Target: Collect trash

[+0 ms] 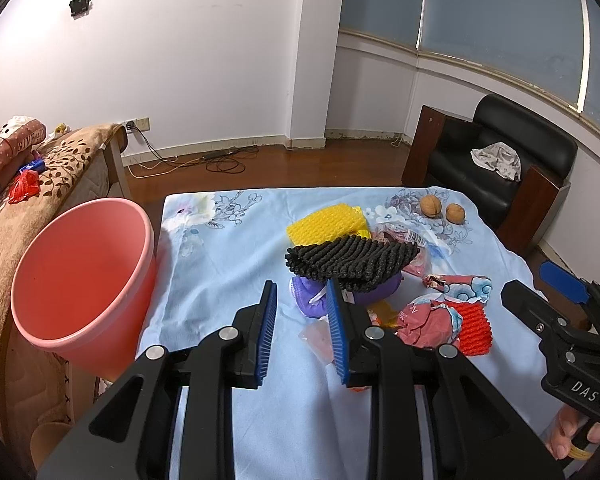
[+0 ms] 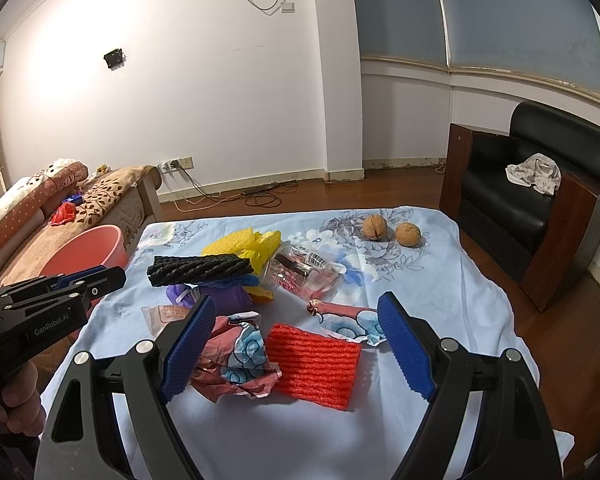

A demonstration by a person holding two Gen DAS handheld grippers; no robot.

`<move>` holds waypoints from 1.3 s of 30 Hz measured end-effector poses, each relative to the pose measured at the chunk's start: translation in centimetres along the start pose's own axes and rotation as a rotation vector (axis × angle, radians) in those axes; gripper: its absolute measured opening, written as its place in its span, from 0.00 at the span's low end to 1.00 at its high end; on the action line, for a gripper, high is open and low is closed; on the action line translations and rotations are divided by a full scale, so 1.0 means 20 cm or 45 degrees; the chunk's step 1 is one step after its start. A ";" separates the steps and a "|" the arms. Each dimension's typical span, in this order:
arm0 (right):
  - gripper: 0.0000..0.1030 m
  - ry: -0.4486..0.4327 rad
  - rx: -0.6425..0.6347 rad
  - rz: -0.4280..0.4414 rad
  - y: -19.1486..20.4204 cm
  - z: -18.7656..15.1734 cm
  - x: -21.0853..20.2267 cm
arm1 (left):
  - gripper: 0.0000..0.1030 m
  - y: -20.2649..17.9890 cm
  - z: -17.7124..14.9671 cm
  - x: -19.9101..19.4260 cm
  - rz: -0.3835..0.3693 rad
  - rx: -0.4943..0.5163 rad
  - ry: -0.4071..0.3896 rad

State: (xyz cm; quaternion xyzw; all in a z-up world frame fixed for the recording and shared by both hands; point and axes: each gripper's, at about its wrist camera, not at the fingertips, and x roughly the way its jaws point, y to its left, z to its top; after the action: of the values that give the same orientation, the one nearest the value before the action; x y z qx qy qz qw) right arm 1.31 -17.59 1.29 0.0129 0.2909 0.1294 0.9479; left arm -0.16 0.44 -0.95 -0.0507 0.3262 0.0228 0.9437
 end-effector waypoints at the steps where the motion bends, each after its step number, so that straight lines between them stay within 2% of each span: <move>1: 0.79 0.001 0.000 0.001 0.00 0.00 0.00 | 0.25 0.00 0.00 0.00 0.000 0.000 0.000; 16: 0.74 0.014 0.010 0.015 -0.02 -0.02 0.00 | 0.25 0.05 0.02 -0.02 -0.064 -0.049 0.011; 22: 0.74 0.017 0.028 0.021 -0.04 -0.01 0.01 | 0.25 0.12 0.05 0.00 -0.197 -0.163 0.079; 29: 0.74 0.018 0.047 0.031 -0.07 -0.02 0.01 | 0.26 0.12 0.10 0.04 -0.225 -0.220 0.154; 31: 0.74 0.018 0.052 0.034 -0.08 -0.02 0.01 | 0.27 0.12 0.11 0.07 -0.232 -0.240 0.185; 33: 0.74 0.020 0.054 0.034 -0.09 -0.02 0.01 | 0.37 0.12 0.12 0.09 -0.252 -0.274 0.207; 39: 0.74 0.021 0.074 0.035 -0.12 -0.02 0.03 | 0.49 0.17 0.19 0.13 -0.291 -0.389 0.228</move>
State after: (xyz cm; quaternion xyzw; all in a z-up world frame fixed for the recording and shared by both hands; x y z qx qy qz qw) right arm 2.25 -19.84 0.44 0.0432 0.3020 0.1340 0.9428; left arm 3.95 4.29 0.13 -0.2317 0.3935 -0.0398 0.8887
